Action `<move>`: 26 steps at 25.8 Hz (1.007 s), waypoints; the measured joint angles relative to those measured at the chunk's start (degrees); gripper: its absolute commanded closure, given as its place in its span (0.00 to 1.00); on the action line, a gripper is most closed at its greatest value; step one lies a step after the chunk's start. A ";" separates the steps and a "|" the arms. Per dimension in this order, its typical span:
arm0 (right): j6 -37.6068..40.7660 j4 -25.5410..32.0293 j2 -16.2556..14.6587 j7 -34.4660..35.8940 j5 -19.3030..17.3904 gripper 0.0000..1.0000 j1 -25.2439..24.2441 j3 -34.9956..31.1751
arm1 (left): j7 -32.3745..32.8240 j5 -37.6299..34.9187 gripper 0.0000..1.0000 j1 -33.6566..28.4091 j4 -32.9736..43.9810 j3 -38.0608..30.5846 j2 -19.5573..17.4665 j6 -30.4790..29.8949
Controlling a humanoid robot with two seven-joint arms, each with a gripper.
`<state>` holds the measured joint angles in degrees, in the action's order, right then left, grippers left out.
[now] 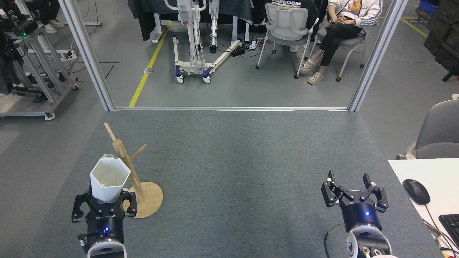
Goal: Hang cup on storage rack
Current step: 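Raise the cup with the left gripper and push it onto a stand peg, then open the left gripper and pull it back from the cup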
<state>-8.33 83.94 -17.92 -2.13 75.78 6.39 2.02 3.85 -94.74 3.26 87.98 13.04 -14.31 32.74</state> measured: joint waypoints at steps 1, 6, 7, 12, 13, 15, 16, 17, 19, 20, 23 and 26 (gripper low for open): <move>0.00 -0.01 -0.02 0.00 0.00 0.01 -0.04 0.00 | 0.08 0.00 0.78 0.11 -0.17 0.08 0.01 0.00; 0.00 -0.01 -0.12 -0.02 0.00 0.01 -0.18 0.00 | -1.03 -0.01 0.00 1.19 -1.43 0.53 0.06 0.58; 0.00 -0.01 -0.14 -0.03 0.00 0.01 -0.19 0.00 | -1.37 -0.01 0.00 1.53 -1.75 0.87 0.06 0.59; -0.01 -0.04 -0.26 -0.17 -0.02 0.01 -0.18 -0.12 | -1.85 -0.08 0.00 2.13 -2.20 1.67 0.07 0.44; -0.01 -0.07 -0.26 -0.16 -0.02 0.01 -0.20 -0.12 | -1.87 -0.09 0.00 2.14 -2.25 1.72 0.07 0.44; -0.01 -0.09 -0.25 -0.17 -0.02 0.01 -0.27 -0.15 | -1.87 -0.09 0.00 2.14 -2.32 1.77 0.07 0.55; -0.01 -0.09 -0.20 -0.16 -0.02 0.01 -0.28 -0.16 | -1.88 -0.09 0.00 2.13 -2.37 1.78 0.07 0.60; -0.01 -0.09 -0.14 -0.14 -0.02 0.01 -0.30 -0.16 | -1.88 -0.09 0.00 2.11 -2.41 1.78 0.07 0.63; -0.09 -0.09 -0.07 -0.10 -0.02 0.01 -0.30 -0.17 | -1.88 -0.08 0.00 1.98 -2.55 1.80 0.07 0.63; -0.09 -0.09 -0.04 -0.07 -0.02 0.01 -0.30 -0.17 | -1.88 -0.04 0.00 1.89 -2.59 1.80 0.07 0.65; -0.13 -0.04 -0.02 0.24 -0.06 0.01 -0.28 -0.24 | -1.71 0.05 0.00 1.13 -2.68 1.81 0.16 0.66; -0.13 -0.02 0.18 1.18 -0.25 0.00 -0.29 -0.80 | -1.67 0.14 0.00 0.00 -2.71 1.81 0.62 0.66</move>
<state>-8.47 83.92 -17.74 -0.95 75.53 6.10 1.22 2.18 -94.60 3.26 85.26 14.86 -13.69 33.40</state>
